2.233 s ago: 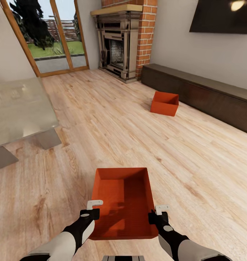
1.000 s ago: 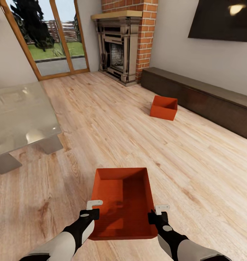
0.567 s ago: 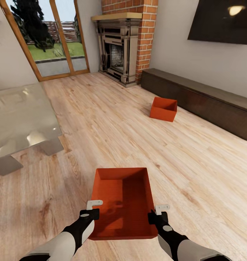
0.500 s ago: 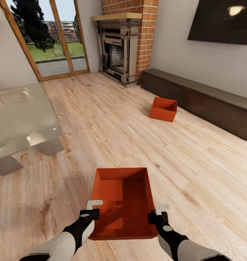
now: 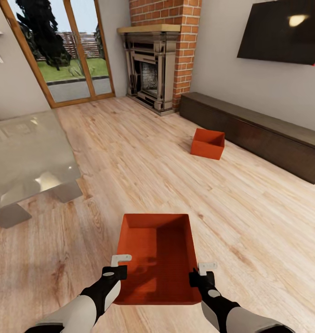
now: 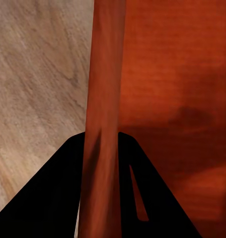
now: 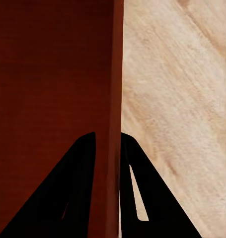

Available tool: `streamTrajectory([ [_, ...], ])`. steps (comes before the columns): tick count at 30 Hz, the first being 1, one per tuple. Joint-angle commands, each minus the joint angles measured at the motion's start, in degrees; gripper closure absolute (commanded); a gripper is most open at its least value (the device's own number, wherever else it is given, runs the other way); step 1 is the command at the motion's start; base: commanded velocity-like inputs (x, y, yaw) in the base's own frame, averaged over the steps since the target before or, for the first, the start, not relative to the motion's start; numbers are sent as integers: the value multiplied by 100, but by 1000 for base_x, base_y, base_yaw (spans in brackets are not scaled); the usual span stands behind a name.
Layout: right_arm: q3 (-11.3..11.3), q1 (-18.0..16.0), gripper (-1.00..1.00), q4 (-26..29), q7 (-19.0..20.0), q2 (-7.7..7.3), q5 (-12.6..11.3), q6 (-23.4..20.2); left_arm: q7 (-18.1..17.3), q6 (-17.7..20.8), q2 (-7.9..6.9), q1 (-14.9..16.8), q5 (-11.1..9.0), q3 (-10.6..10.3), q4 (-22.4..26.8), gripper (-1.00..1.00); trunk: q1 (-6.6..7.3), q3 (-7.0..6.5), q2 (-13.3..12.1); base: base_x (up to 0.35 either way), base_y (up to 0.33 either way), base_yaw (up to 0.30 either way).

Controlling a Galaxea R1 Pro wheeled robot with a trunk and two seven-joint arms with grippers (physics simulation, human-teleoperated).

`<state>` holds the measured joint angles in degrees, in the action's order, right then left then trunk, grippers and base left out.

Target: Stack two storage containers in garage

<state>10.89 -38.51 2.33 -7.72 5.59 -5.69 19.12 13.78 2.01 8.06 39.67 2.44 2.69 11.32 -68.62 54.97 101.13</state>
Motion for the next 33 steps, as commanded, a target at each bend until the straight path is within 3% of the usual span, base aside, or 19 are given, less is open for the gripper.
streamTrajectory([
  [1,-351,-6,100,110,-36,-4,-126,54,55,28,4,-3,10,172,-17,100,23,-24,-40,0,0,0],
  [33,-351,-8,100,110,-36,-31,-126,65,55,28,4,-3,10,180,-16,100,726,-887,-1324,0,0,0],
])
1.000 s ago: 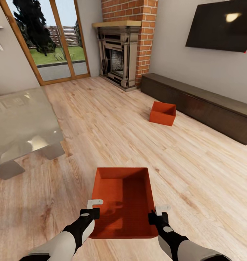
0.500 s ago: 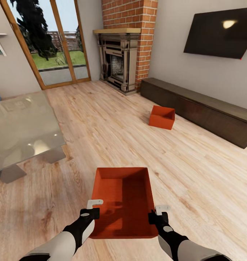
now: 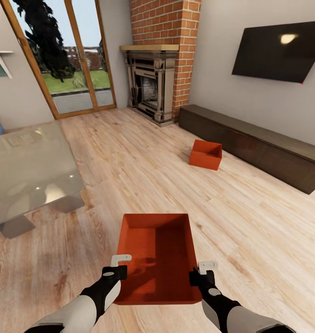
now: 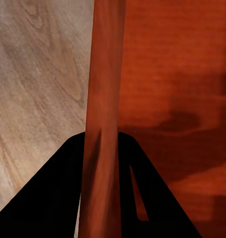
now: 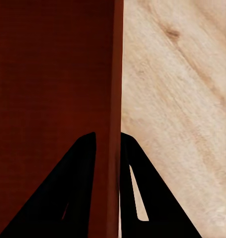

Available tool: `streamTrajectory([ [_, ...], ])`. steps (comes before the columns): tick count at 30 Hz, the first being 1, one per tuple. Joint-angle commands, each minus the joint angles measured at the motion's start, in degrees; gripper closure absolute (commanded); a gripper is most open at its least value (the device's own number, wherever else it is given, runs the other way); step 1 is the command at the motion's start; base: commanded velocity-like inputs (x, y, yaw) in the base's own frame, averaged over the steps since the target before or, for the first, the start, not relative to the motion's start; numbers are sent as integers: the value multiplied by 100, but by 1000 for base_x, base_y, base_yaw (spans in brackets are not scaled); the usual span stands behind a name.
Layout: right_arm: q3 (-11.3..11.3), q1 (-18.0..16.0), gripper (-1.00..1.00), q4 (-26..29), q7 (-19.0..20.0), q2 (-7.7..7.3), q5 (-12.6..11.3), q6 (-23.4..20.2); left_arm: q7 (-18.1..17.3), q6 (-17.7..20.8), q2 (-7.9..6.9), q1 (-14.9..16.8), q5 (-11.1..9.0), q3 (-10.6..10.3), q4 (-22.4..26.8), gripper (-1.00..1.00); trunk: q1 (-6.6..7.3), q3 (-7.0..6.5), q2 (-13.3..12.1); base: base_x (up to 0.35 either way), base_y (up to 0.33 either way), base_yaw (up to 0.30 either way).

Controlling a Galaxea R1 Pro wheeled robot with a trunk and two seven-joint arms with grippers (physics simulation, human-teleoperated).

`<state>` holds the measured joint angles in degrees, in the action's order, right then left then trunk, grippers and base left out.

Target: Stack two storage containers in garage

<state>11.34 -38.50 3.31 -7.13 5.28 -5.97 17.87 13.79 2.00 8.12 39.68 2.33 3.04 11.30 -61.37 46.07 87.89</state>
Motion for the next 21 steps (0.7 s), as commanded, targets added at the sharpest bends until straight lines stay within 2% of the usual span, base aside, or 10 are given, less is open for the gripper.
streamTrajectory([
  [1,-395,-9,100,12,-95,-1,-98,190,53,28,-3,-4,22,144,-13,100,23,-24,-40,0,0,0],
  [17,-395,-9,100,12,-92,-1,-98,187,53,28,-1,-4,22,144,-13,100,374,-455,-681,0,0,0],
  [21,-395,-9,100,12,-94,-1,-98,189,53,28,-3,-4,22,144,-13,100,374,-491,-681,0,0,0],
])
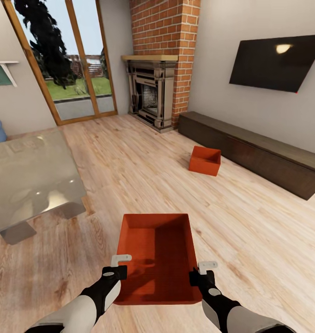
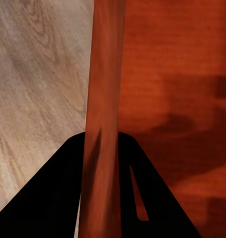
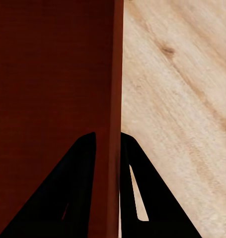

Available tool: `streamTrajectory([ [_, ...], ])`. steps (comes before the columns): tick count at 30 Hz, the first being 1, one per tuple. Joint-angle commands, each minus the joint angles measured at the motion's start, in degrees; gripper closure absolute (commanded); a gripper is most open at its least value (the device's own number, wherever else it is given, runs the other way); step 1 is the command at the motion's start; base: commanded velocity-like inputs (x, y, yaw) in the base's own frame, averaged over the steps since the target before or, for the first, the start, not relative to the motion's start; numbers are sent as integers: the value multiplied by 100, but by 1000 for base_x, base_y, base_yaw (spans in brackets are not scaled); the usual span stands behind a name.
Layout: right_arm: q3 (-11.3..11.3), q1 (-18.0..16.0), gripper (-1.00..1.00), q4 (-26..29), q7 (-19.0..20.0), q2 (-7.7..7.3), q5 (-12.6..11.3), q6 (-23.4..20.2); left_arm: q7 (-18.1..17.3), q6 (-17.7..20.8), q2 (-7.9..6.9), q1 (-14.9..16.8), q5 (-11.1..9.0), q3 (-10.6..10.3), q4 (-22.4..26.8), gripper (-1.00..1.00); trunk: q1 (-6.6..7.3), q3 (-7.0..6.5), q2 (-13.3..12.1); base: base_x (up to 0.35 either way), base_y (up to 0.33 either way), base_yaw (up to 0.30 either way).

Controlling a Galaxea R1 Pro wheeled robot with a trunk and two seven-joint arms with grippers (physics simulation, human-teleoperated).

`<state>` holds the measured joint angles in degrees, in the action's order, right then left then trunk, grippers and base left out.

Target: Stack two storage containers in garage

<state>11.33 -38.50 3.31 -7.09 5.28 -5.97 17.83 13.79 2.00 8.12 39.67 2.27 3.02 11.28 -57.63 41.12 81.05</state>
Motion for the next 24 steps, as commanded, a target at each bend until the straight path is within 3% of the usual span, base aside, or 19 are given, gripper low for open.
streamTrajectory([
  [1,-395,-9,100,11,-98,-1,-97,191,53,28,-3,-3,28,146,-11,100,0,-5,2,0,0,0],
  [24,-395,-9,100,11,-98,-1,-97,192,53,28,1,-3,28,148,6,100,0,-212,2,0,0,0],
])
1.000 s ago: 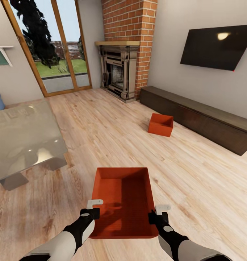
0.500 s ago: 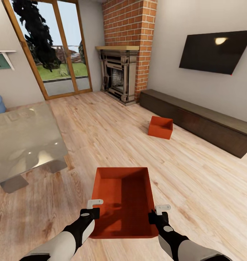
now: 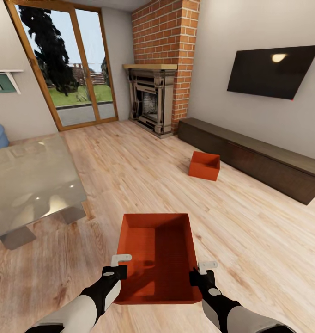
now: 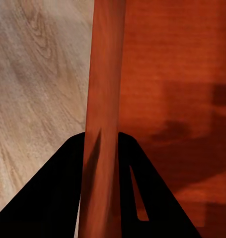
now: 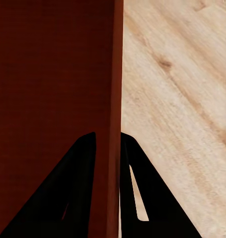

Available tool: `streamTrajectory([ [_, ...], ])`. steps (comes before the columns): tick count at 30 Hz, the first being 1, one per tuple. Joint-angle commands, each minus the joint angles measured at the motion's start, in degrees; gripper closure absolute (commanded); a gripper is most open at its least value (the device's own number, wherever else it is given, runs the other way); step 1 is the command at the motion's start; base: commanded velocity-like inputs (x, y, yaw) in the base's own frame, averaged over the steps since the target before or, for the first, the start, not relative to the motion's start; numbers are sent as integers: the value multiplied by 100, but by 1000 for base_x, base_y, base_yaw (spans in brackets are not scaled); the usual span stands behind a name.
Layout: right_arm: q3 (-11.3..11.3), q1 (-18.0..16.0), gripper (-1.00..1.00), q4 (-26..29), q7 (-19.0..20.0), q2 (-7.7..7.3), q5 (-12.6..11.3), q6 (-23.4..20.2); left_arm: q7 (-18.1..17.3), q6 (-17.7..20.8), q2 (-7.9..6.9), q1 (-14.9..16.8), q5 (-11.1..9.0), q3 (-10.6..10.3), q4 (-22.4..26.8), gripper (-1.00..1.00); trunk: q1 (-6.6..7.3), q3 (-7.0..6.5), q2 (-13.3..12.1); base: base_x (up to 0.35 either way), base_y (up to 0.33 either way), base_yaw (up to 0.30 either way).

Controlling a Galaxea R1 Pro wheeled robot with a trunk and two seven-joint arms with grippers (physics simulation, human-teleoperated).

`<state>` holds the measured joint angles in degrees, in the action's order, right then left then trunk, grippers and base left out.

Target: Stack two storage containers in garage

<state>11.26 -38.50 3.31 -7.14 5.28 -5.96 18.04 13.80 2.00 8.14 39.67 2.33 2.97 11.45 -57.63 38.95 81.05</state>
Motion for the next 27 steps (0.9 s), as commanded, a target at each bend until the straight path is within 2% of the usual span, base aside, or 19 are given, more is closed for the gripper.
streamTrajectory([
  [1,-388,-9,100,12,-93,-1,-99,172,54,28,-1,-3,22,155,-12,100,0,-5,2,0,0,0],
  [27,-388,-9,100,12,-87,-8,-99,173,52,28,-5,-3,22,158,-12,100,0,-239,2,0,0,0],
])
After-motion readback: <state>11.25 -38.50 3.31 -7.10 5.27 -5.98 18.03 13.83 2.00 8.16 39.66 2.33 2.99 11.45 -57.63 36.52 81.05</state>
